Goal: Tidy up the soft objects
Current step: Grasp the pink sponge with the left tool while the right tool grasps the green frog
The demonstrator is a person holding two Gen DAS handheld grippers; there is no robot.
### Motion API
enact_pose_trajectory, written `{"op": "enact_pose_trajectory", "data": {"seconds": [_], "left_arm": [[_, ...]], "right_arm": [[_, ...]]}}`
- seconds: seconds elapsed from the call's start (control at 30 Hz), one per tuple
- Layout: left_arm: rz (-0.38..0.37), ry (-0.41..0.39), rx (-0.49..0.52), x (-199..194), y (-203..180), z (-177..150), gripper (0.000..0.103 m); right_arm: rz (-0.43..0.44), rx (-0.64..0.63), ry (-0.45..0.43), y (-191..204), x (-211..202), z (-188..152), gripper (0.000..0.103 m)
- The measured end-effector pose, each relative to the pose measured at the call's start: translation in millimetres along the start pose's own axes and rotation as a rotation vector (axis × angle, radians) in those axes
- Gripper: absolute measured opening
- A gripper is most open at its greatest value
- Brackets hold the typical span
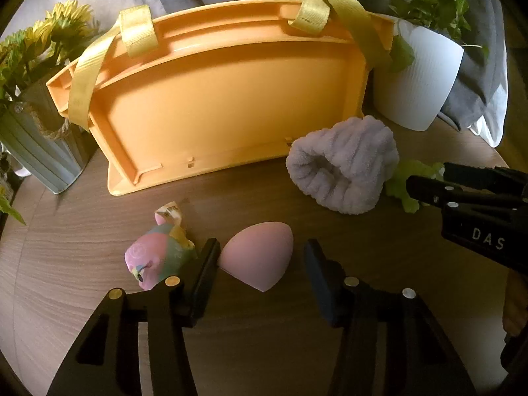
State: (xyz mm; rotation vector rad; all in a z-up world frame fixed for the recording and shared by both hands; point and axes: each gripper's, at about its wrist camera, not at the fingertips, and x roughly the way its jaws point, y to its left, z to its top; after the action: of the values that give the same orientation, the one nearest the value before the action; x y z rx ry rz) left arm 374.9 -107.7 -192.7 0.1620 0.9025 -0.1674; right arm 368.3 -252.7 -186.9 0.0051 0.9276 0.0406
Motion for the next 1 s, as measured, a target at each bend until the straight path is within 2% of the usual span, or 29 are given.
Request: {"op": "enact_pose_trajectory", "data": {"seconds": [0.2, 0.47, 1.0], "left_arm": [[0.0, 0.0, -0.015, 0.4, 1.8, 1.2, 0.043], [-0.029, -0.004, -0.05, -7.1, 7.3, 0.5, 0.042], [-0.049, -0.076, -0.105, -52.5, 11.1, 1.3, 0.042]], "right_arm": [[0.023, -0.002, 0.016, 0.3, 4.5, 0.2, 0.042], [0.015, -0.008, 0.003, 0.5, -1.0, -0.5, 0.042], [0.023, -0.001, -0.064, 3.8, -49.4, -5.8, 0.042]]}}
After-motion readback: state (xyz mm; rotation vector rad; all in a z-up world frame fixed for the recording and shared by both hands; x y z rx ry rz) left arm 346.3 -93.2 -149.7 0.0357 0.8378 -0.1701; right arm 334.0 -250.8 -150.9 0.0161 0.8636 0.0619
